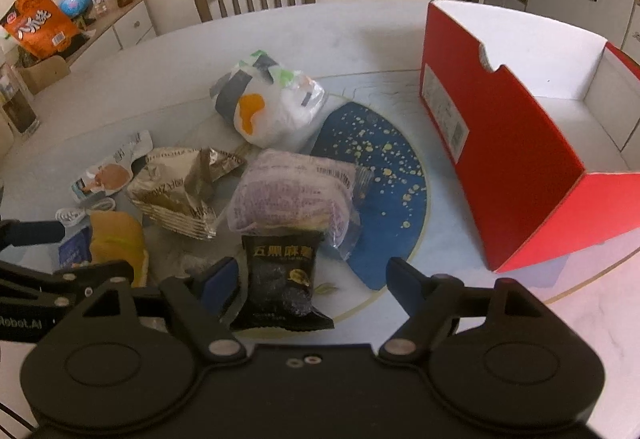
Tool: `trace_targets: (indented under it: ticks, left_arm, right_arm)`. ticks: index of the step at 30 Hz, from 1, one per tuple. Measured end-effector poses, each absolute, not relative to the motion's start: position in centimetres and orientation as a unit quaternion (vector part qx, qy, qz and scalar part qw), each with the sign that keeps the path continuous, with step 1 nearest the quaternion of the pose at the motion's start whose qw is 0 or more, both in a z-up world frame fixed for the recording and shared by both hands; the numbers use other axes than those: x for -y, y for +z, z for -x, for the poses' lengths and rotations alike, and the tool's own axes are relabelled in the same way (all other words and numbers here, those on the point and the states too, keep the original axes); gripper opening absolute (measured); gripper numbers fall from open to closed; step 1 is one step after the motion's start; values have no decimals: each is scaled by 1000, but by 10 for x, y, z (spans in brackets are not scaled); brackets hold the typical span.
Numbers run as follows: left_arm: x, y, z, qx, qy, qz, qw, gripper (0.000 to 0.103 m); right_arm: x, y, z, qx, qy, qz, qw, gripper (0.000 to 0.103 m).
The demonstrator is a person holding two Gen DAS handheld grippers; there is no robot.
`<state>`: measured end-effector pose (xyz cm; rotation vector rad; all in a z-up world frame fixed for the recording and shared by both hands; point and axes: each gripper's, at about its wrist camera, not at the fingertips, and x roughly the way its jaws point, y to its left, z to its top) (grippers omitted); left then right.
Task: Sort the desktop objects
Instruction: 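Reach the left tool to the yellow cat toy while the right tool reaches the black sesame packet, then close the left tool on the yellow cat toy while the right tool grips the black sesame packet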
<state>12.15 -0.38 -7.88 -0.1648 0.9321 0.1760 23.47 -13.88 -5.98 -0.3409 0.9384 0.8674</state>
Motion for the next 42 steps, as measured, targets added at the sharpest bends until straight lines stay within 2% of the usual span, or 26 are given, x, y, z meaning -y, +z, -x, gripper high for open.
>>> trace_targets:
  ticks: [6, 9, 10, 14, 19, 25, 33, 42]
  left_arm:
    - [10, -86, -125, -448, 87, 68, 887, 102]
    - [11, -90, -126, -450, 89, 65, 886, 100]
    - [11, -91, -127, -451, 90, 65, 885, 96]
    - [11, -93, -128, -454, 101, 58, 883, 90]
    - [14, -93, -129, -457, 88, 65, 883, 67]
    - [19, -92, -129, -458, 78, 65, 883, 54]
    - [15, -89, -127, -465, 71, 80, 879, 49]
    - [14, -78, -117, -460, 63, 89, 881, 48]
  right_arm:
    - [137, -65, -237, -445, 406, 159, 782, 73]
    - [135, -69, -236, -448, 411, 169, 775, 65]
    - [135, -70, -235, -450, 412, 171, 773, 61]
    - [136, -70, -235, -449, 418, 174, 770, 58]
    - [136, -69, -233, -449, 423, 177, 767, 51]
    - [137, -65, -232, -450, 428, 178, 764, 44]
    - [138, -57, -228, -450, 434, 173, 761, 35]
    - [144, -49, -222, -445, 432, 163, 767, 34]
